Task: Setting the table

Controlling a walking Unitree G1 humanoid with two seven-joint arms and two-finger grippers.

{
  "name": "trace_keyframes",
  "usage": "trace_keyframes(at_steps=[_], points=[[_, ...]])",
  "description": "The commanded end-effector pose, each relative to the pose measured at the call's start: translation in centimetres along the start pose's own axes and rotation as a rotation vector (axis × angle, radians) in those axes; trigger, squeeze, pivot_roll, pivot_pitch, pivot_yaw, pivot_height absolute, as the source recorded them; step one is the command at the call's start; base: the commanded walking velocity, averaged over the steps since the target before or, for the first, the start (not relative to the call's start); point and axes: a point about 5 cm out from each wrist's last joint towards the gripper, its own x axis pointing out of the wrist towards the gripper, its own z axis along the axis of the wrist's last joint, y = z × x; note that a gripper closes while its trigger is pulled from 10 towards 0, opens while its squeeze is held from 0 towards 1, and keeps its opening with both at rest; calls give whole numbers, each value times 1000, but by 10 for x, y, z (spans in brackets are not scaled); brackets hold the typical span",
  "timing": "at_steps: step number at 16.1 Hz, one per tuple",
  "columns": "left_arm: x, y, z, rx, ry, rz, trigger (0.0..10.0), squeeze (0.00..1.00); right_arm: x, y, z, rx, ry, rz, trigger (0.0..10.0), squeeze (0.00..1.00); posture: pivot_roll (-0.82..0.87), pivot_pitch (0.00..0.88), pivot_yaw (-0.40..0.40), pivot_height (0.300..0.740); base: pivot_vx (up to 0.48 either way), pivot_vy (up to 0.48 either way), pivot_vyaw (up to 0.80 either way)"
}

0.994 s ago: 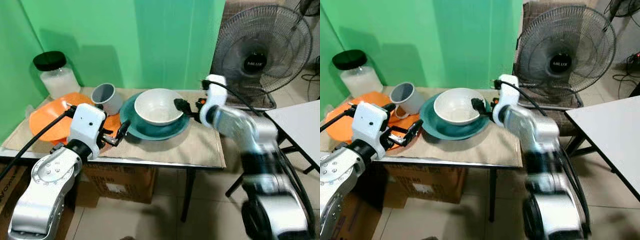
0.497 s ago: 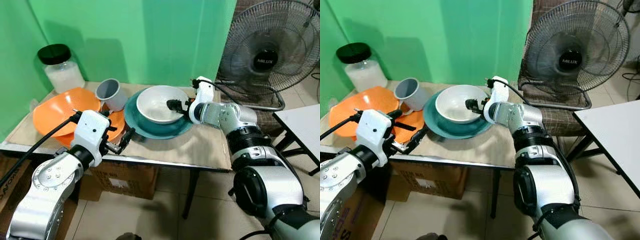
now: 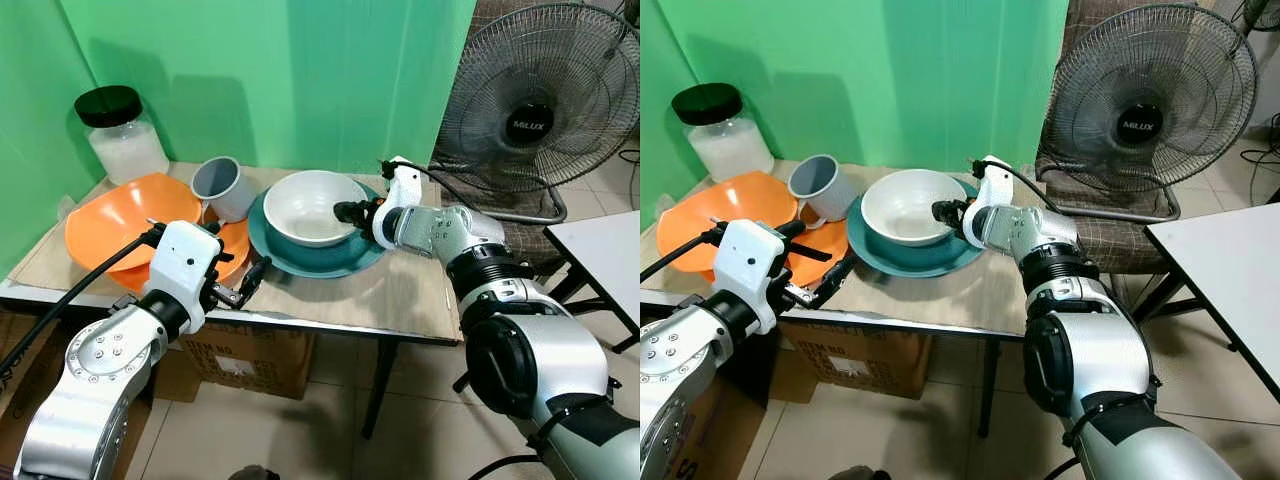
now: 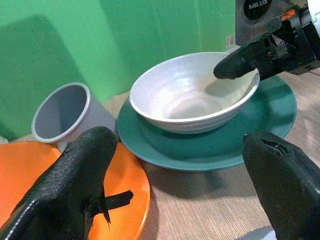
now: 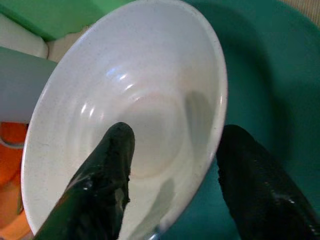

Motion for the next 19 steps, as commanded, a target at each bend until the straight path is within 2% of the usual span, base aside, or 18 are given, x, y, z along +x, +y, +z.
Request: trace_keyframes(at_steps=[1,7,9,11,13,19], points=[[-1,-3,1,5,1,-6,10000,188,0,3,3,21,-6,17,0,0,-71,38,18,740,0,0,0],[-1,-4,1,5,4,-22,10000,188,3,-4,-7,46,23,-14,0,0,-73,40,23,740,0,0,0],[-2,-7,0,-3,6,-57,10000,188,3,-5,-7,52,20,-19,0,0,-73,40,23,740,0,0,0],[-5,-16,0,-20,13,-155,10000,188,2,-5,-5,61,14,-16,0,0,-74,33,27,740,0,0,0],[-5,-18,-2,-16,27,-197,10000,184,2,-6,-6,66,13,-17,0,0,-73,26,29,740,0,0,0],[-2,-12,2,-4,10,-187,10000,184,2,-3,-1,95,-20,-4,0,0,-67,0,30,740,0,0,0]])
